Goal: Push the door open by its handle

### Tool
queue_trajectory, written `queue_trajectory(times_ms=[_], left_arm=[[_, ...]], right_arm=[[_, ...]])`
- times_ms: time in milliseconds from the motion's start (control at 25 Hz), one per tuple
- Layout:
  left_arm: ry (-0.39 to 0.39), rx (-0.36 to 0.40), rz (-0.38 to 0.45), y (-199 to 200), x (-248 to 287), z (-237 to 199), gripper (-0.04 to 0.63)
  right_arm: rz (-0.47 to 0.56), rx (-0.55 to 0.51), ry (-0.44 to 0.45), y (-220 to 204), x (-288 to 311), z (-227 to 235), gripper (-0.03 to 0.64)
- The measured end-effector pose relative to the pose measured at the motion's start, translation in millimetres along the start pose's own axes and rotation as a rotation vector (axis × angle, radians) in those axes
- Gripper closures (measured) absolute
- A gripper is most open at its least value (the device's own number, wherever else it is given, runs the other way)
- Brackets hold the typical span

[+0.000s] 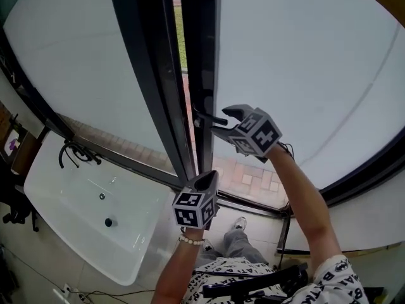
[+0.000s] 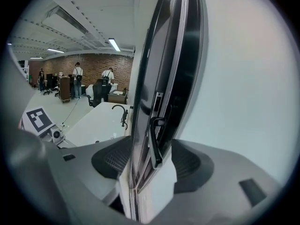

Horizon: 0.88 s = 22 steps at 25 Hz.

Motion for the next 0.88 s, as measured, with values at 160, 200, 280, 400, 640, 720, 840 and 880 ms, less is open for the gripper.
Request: queue_trajectory(times_ms=[160, 200, 280, 400, 640, 720, 840, 880], left_arm=[[0.012, -0.005, 0.015, 9.1, 13.7, -26.3, 0.595], [0.017, -0.008, 0.020, 11.4, 14.5, -29.3, 0.595], [0.026, -0.016, 0.029, 14.3, 14.4, -32.8, 0.595], [0.034, -0.022, 0.032, 14.7, 10.4, -37.7, 0.595], [0.052, -0.035, 0.050, 20.0, 2.5, -45.5, 0.595], [0.055, -0.040, 0.054, 21.2, 3.3, -48.8, 0.595], [0.056, -0.044, 0.054, 16.9, 10.7, -53.5, 0.595], [0.054, -0.044, 0.053, 15.3, 12.4, -53.5, 0.595]], right_arm=[[-0.040, -0.020, 0.038, 4.3, 47.5, 6.3, 0.354], [-0.047, -0.018, 0.052, 5.9, 54.2, 6.2, 0.367], [-0.062, -0.009, 0.086, 7.5, 63.9, 4.0, 0.408], [-0.077, -0.017, 0.138, 12.9, 76.4, -4.3, 0.407], [-0.117, -0.083, 0.204, 22.6, 88.1, -16.5, 0.408], [-0.150, -0.123, 0.210, 21.6, 90.0, -16.5, 0.412], [-0.194, -0.163, 0.214, 13.5, 97.6, -14.4, 0.488], [-0.198, -0.168, 0.214, 11.9, 98.8, -13.9, 0.497]])
Point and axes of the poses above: the fingertips, and each gripper's own axes: x forward along the fingers, z to its right, y out of its top, the point moved 5 cm from there along -x, backward along the fingers, and after that the axes turned 5 degrees about -y, right-handed, at the moved point
